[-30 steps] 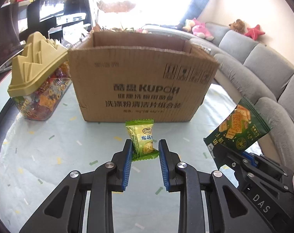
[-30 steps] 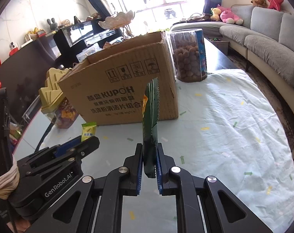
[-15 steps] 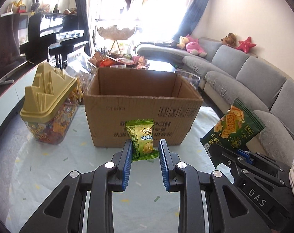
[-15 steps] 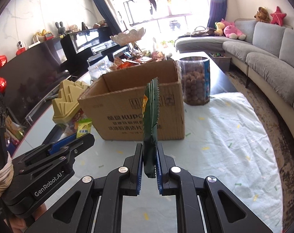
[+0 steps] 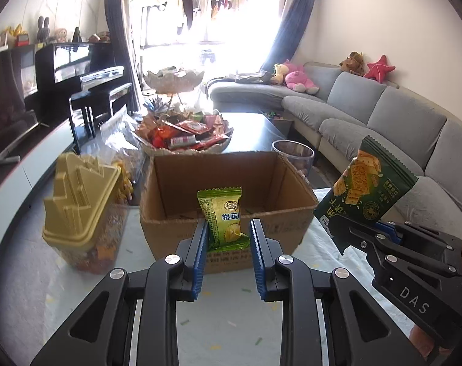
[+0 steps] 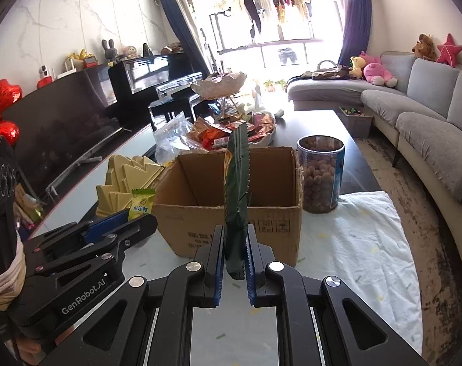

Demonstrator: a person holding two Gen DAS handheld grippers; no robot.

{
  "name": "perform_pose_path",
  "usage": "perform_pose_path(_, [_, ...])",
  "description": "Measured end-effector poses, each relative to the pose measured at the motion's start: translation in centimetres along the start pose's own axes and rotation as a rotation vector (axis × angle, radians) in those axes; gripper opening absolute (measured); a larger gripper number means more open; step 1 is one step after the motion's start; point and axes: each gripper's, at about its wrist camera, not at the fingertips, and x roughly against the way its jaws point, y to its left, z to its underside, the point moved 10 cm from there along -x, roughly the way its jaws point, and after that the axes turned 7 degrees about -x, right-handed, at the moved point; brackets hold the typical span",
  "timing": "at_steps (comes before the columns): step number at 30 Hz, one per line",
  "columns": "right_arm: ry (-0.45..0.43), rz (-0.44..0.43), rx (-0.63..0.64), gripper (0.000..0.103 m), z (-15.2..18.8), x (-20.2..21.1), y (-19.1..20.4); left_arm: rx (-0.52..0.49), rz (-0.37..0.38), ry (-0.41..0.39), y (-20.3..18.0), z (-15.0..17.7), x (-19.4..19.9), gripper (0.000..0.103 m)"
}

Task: Organize snacks
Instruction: 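Carry both snacks over the cardboard box and open both tools to drop them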

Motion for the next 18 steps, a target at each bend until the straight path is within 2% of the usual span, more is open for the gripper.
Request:
perform_pose_path(9, [0.001,0.027,0.020,0.013,-3.7,-1.9,0.3,0.001,-0.023,0.019,1.8,-3.1,-1.8,0.027])
perform_pose_path(18, [0.050,0.044,0.027,0.013,-5.6,-5.3,-0.2,0.023,0.001,0.108,2.7,-3.5,-6.1,0.027])
